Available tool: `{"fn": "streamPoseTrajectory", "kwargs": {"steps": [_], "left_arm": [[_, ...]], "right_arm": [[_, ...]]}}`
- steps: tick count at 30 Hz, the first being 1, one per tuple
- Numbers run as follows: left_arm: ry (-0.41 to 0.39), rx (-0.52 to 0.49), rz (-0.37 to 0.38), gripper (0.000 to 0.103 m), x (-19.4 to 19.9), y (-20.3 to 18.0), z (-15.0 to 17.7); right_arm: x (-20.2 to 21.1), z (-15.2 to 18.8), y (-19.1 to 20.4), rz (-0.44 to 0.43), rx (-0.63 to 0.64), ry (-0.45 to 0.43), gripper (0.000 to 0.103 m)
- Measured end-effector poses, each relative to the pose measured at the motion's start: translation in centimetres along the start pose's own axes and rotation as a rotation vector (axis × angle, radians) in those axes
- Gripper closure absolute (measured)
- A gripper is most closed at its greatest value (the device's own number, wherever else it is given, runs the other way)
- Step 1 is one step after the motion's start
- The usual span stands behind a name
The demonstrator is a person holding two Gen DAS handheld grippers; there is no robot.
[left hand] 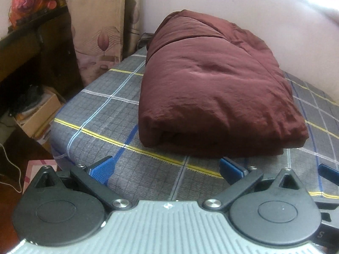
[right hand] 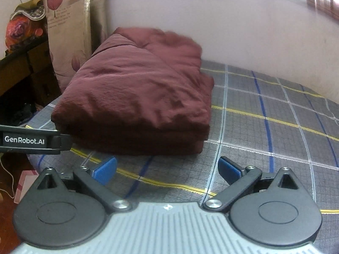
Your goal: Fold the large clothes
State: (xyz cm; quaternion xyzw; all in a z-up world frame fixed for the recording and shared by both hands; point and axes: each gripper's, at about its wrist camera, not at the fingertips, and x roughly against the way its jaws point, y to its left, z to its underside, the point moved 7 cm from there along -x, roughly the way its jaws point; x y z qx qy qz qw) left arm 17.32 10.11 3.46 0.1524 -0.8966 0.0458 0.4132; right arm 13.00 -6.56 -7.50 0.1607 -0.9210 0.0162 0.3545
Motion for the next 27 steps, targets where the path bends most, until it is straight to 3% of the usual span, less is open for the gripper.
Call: {"fn": "streamPoseTrajectory", "kwargs": {"steps": [11, 27], "left_arm": [[0.024, 0.008, 0.015, 0.000, -0.54, -0.16, 0.39], [-0.003, -0.007, -0.004, 0.000, -0.73, -0.26, 0.60]], "right_arm": [[-0.38, 0.24, 0.24, -0.014, -0.003, 0.012, 0.001], [-0.45, 0.59, 0.81, -0.018, 0.013, 0.013, 0.001]]}}
